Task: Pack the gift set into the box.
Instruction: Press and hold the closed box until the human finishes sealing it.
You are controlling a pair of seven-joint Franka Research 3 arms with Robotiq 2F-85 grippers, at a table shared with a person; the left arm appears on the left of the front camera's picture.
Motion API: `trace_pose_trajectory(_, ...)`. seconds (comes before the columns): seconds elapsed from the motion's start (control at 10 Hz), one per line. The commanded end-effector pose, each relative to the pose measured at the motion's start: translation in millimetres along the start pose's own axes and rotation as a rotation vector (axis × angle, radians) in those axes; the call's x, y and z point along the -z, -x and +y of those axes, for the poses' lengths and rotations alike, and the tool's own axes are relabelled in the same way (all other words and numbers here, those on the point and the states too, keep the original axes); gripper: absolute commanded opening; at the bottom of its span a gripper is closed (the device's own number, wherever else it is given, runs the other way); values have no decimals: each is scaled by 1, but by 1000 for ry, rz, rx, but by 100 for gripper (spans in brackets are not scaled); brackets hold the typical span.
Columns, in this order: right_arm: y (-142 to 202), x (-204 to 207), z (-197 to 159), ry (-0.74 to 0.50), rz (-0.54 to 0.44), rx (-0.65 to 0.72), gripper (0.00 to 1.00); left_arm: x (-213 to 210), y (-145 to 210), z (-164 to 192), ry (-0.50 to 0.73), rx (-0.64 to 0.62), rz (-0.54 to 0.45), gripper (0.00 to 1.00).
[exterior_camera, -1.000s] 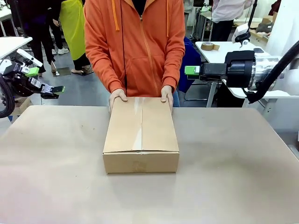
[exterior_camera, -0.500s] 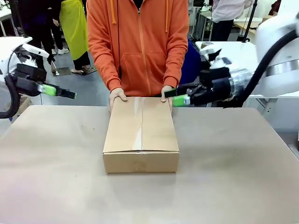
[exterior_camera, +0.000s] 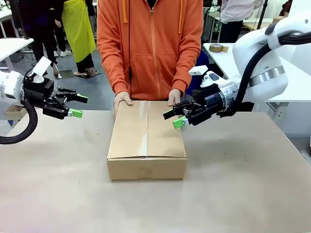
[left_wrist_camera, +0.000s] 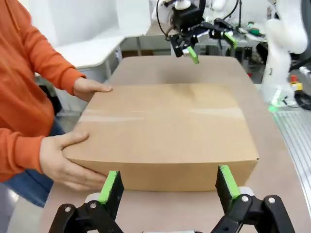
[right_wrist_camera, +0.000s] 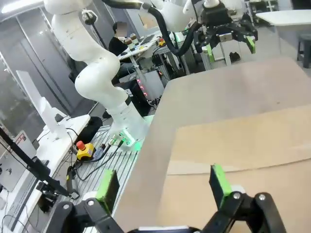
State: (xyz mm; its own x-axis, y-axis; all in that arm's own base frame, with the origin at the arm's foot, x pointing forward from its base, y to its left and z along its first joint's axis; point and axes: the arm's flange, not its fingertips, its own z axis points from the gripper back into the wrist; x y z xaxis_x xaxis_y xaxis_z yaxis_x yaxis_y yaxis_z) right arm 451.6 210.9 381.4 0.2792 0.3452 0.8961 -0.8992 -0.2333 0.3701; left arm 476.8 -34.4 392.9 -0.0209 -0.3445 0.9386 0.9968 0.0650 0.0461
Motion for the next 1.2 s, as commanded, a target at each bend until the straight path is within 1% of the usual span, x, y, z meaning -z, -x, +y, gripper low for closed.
trace_pose_trajectory(0.0, 0, 2, 8, -10, -28, 10, 100, -8, -8, 9, 133, -90, 35, 100)
trace_pose_trajectory(0.1, 0, 2, 8, -10, -28, 10, 100, -8, -8, 9, 133, -90, 35, 100)
trace_pose_trajectory(0.2, 1, 0, 1, -3, -4, 2, 100, 0, 0, 1, 38, -28, 13, 100)
trace_pose_trajectory(0.3, 9, 5, -20, 47, 99, -94, 100, 26, 1, -5, 22, -2, 19, 100)
trace_pose_trajectory(0.4, 17, 6, -31, 55, 97, -164, 100, 40, 1, -6, 11, 19, -13, 100)
trace_pose_trajectory(0.5, 25, 8, -39, 60, 79, -230, 100, 55, -3, -6, -105, 59, -4, 100)
trace_pose_trajectory(0.6, 30, 6, -42, 121, 117, -269, 100, 71, -5, -6, -144, 69, 5, 100)
trace_pose_trajectory(0.7, 34, 5, -47, 145, 106, -285, 100, 88, -5, -6, -145, 80, 16, 100)
trace_pose_trajectory(0.9, 46, 0, -66, 184, 71, -311, 100, 125, 3, -12, -173, 144, 40, 100)
trace_pose_trajectory(1.0, 48, 1, -72, 222, 74, -313, 100, 138, 4, -16, -192, 196, 48, 100)
trace_pose_trajectory(1.1, 49, 1, -78, 258, 60, -331, 100, 144, 7, -20, -173, 222, 43, 100)
